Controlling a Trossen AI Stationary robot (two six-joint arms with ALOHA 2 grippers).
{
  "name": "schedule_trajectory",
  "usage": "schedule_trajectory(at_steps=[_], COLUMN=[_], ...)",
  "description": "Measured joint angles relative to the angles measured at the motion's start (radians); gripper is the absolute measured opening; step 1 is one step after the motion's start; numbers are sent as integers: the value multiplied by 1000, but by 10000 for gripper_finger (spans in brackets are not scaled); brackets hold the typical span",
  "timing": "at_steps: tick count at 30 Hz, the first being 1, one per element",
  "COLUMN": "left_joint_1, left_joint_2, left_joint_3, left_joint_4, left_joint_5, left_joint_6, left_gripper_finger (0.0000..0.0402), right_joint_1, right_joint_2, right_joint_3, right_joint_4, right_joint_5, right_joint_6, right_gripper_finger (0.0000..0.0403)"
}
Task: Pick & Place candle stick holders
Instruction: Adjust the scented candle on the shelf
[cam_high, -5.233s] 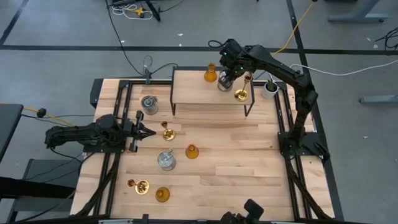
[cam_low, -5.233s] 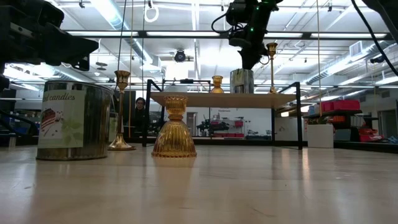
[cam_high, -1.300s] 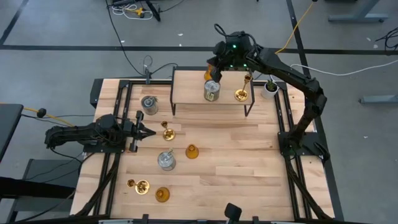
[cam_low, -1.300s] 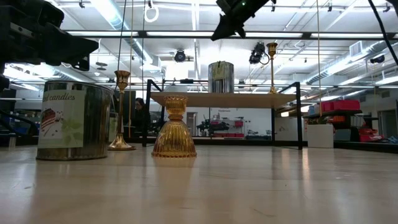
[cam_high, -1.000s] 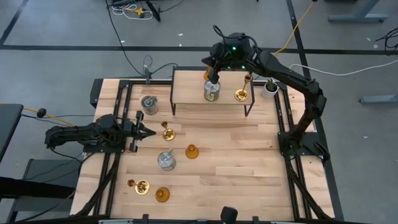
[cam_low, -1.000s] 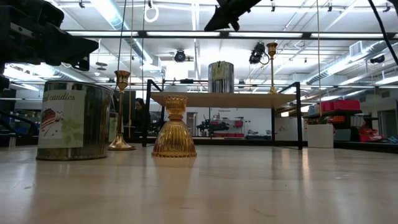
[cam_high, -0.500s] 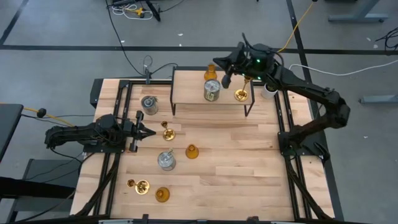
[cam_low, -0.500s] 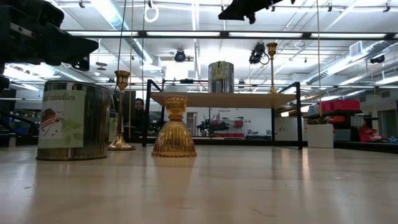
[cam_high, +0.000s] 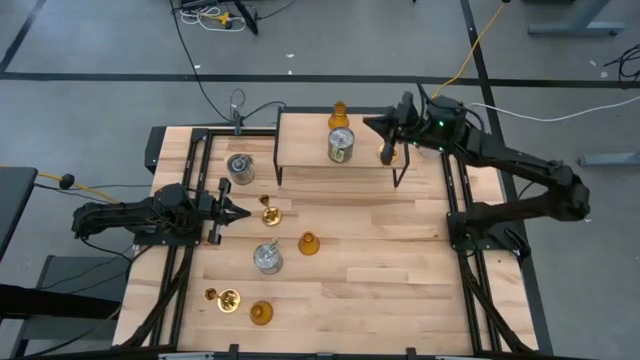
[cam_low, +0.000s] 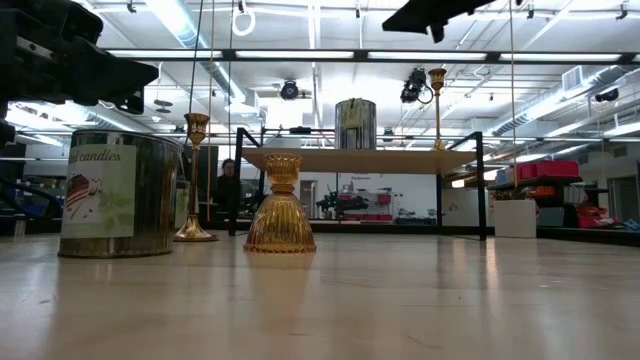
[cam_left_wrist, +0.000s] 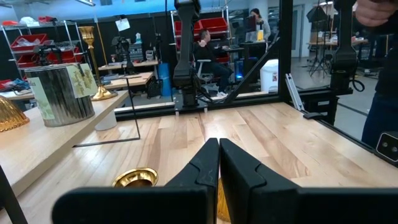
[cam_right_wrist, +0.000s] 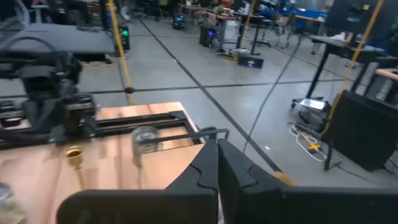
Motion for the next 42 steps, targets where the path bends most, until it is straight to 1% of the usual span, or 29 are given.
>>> schedule_trajectory(at_steps=[9, 15, 21, 25, 29, 32, 42], left_joint_1=[0, 0, 0, 0, 0, 0, 0], left_joint_2=[0, 0, 0, 0, 0, 0, 0], left_joint_3=[0, 0, 0, 0, 0, 0, 0], left_joint_4=[0, 0, 0, 0, 0, 0, 0], left_joint_5=[0, 0, 0, 0, 0, 0, 0], left_joint_6=[0, 0, 0, 0, 0, 0, 0], left_gripper_finger=[18, 18, 18, 19, 18, 19, 18], right_joint_1=[86, 166, 243, 267, 284, 309, 377], right_joint_2=[-135, -194, -225, -243, -274, -305, -460], right_joint_3=[-103, -180, -290, -400, -506, -567, -715], right_joint_4=[2, 13, 116, 221, 365, 428, 433], right_joint_5=[-8, -8, -10, -8, -10, -10, -11], right_joint_6=[-3, -7, -3, -3, -3, -3, -3], right_gripper_finger=[0, 0, 0, 0, 0, 0, 0])
